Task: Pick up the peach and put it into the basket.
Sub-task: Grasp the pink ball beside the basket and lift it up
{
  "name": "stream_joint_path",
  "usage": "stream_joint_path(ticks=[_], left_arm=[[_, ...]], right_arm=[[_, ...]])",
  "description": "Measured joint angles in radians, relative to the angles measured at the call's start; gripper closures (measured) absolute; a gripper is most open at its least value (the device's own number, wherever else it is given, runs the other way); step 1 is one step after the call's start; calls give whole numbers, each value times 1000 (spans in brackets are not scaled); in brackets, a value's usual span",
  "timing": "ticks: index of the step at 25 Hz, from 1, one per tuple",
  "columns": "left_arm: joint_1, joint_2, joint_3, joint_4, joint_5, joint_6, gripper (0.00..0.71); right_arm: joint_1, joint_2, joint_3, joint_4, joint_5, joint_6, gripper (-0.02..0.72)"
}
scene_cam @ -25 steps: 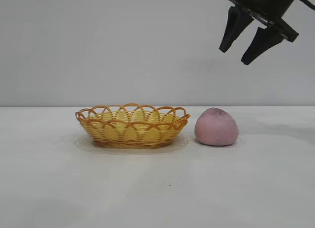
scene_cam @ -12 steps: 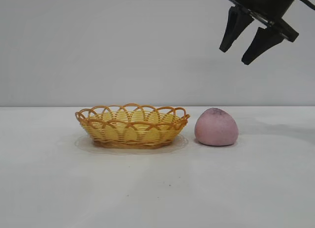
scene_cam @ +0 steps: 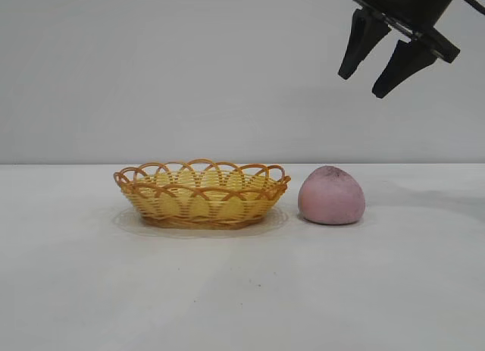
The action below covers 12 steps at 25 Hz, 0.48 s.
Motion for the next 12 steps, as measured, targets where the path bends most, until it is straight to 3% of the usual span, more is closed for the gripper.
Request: stream_joint_path(ticks=[12], left_arm=[[0, 0, 0, 0, 0, 0, 375]], right_arm=[[0, 0, 0, -39, 145, -12, 321]])
